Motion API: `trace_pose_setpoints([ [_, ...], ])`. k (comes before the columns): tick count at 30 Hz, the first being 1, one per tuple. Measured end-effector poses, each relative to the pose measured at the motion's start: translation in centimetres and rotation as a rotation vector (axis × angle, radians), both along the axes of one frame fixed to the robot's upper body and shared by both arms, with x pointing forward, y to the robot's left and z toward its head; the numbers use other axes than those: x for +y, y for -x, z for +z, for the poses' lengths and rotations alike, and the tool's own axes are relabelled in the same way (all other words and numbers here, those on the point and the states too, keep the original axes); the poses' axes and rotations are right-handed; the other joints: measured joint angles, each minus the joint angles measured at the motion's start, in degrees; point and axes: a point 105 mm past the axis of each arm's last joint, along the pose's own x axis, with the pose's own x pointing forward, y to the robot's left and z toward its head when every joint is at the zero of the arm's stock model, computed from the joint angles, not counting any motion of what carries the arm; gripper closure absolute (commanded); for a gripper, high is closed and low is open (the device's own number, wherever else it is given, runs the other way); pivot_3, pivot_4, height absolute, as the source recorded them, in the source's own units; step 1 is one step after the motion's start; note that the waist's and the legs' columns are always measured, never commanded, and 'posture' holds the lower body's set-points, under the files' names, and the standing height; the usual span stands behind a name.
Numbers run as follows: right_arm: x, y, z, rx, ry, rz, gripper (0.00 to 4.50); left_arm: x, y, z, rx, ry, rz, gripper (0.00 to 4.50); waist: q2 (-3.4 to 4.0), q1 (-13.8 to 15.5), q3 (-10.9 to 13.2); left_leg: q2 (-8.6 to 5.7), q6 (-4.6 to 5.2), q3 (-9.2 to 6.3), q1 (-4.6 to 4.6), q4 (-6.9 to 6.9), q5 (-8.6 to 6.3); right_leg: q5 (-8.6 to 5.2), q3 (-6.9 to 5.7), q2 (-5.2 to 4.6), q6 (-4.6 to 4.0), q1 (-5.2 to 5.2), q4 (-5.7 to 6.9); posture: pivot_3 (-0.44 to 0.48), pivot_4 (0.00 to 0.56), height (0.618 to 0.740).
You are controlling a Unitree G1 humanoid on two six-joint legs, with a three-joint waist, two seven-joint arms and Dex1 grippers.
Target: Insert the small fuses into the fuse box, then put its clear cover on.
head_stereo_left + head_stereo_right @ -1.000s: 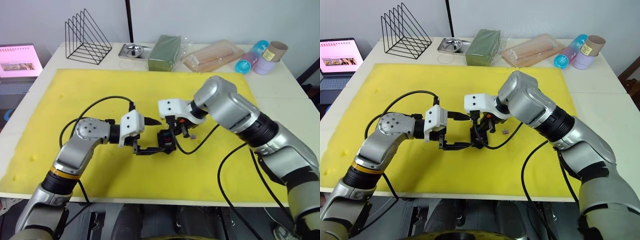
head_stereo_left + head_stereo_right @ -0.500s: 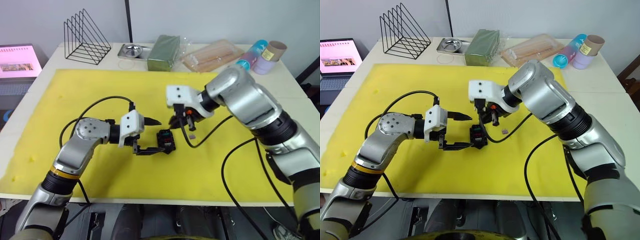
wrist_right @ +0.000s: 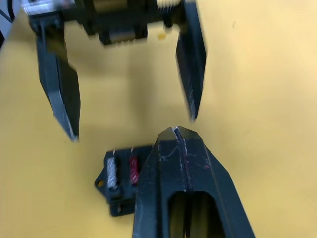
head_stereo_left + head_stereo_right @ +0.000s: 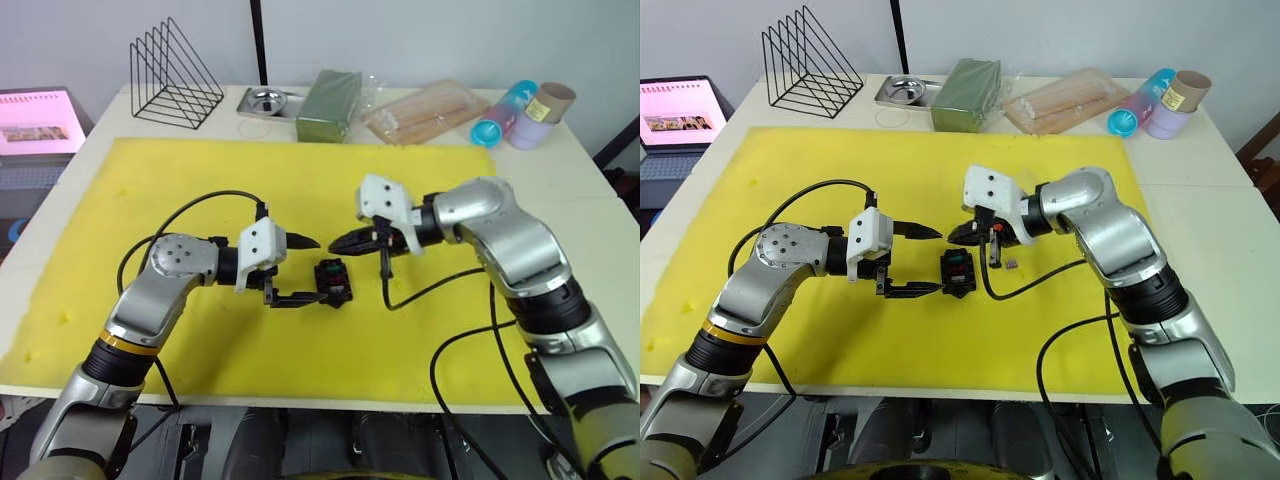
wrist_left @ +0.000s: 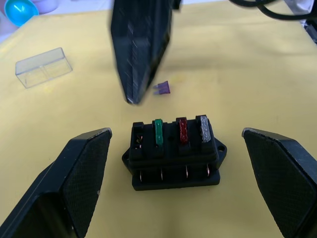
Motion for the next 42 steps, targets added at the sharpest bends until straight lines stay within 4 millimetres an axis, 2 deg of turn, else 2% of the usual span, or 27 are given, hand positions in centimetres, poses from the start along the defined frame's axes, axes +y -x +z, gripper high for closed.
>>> trace_pose_setpoints([
  [14, 0.0, 0.0, -0.8, 0.064, -0.041, -0.014, 4.47, 0.1, -0.1, -0.1, 0.003, -0.001, 0.004, 0.00, 0.00, 0.0, 0.0, 0.00, 0.00, -0.01, 0.00, 0.00, 0.00, 0.00, 0.00, 0.01, 0.00, 0.00, 0.00, 0.000, 0.150, 0.740],
  [24, -0.3, -0.5, -2.2, 0.099, -0.027, -0.031, 4.47, 0.1, -0.1, 0.0, 0.002, 0.001, 0.009, 0.00, 0.00, 0.0, 0.0, 0.00, 0.00, 0.00, 0.00, 0.00, 0.00, 0.00, 0.00, 0.01, 0.00, 0.00, 0.00, 0.000, 0.150, 0.740],
  [42, -0.6, -1.2, -3.1, 0.048, -0.010, -0.009, 4.47, 0.0, -0.2, 0.0, 0.001, 0.005, 0.011, 0.00, -0.01, 0.0, 0.0, 0.00, 0.00, -0.01, 0.15, 0.00, 0.00, 0.00, 0.00, 0.01, 0.00, 0.17, -0.01, 0.000, 0.150, 0.740],
])
